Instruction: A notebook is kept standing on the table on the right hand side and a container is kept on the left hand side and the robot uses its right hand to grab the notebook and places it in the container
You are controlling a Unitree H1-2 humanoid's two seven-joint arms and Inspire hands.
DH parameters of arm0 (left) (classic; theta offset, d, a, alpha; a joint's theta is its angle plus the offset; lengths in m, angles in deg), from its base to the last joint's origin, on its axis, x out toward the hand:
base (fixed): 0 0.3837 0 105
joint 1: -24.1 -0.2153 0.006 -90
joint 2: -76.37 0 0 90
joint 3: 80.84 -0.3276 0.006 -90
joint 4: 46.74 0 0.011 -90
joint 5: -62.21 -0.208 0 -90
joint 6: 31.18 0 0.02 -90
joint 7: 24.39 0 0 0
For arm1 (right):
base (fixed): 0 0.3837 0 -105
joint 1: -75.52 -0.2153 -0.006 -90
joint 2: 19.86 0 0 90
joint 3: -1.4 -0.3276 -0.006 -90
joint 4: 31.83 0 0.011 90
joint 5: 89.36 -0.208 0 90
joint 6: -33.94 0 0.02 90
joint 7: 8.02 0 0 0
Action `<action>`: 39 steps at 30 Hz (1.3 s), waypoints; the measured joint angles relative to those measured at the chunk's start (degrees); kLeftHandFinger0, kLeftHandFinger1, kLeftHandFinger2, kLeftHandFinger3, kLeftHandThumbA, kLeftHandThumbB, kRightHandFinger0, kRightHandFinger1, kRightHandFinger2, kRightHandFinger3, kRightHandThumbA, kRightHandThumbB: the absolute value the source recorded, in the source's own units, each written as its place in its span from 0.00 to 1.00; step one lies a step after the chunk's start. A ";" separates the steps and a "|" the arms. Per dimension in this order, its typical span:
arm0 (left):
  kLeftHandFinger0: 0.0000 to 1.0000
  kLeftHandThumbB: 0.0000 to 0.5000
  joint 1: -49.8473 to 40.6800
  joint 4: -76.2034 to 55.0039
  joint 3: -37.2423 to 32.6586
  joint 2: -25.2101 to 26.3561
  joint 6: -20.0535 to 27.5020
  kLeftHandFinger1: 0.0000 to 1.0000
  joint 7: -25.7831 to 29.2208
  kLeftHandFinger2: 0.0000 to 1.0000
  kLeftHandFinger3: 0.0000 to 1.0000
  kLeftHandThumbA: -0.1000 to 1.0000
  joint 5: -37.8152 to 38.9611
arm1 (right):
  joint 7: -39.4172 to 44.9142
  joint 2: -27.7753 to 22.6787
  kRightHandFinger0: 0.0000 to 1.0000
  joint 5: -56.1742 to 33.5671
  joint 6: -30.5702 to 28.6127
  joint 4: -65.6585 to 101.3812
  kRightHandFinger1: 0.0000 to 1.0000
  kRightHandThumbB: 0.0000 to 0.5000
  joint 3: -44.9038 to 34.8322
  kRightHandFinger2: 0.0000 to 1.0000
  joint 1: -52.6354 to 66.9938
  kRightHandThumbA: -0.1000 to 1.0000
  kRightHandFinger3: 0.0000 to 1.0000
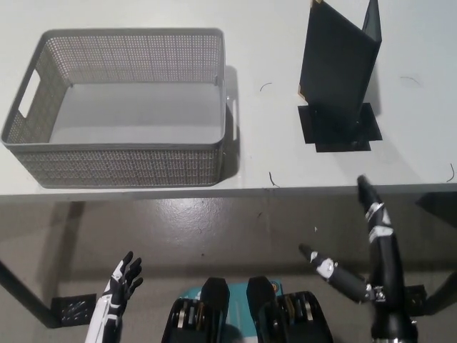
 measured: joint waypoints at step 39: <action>1.00 0.44 -2.01 2.85 -0.69 1.38 4.45 1.00 -1.29 1.00 1.00 1.00 0.19 | -5.60 -1.91 1.00 -8.26 11.52 -33.31 1.00 0.91 -14.87 1.00 -31.64 1.00 1.00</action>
